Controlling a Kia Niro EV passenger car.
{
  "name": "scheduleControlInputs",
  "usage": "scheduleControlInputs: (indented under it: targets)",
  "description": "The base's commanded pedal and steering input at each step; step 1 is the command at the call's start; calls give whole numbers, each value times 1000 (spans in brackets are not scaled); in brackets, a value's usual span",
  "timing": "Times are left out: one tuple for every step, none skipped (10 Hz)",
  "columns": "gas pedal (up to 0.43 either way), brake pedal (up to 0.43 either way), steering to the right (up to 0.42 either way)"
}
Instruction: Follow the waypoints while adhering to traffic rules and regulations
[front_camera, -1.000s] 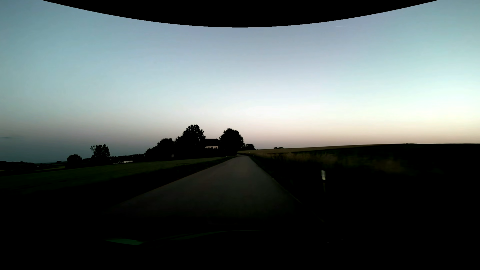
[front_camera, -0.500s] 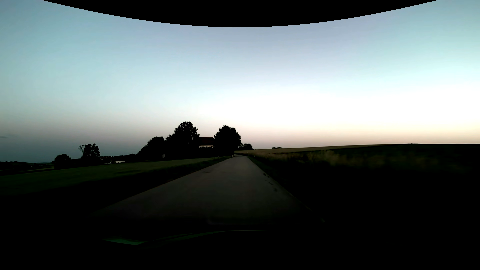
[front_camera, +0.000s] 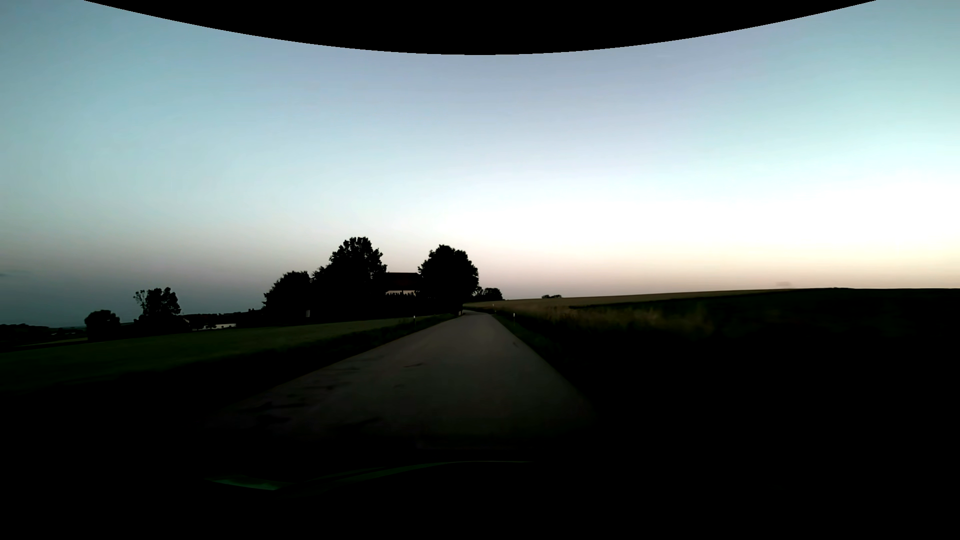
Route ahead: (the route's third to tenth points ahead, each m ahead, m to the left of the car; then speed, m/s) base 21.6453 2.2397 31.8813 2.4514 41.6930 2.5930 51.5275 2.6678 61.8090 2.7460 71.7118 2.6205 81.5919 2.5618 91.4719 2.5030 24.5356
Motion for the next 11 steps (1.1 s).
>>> scheduleControlInputs:
  targets:
    - [268,0,2]
    - [268,0,2]
    - [268,0,2]
    - [268,0,2]
    - [260,0,2]
    - [248,0,1]
    - [240,0,0]
    - [240,0,0]
    - [240,0,-1]
    - [240,0,-1]
    - [240,0,-1]
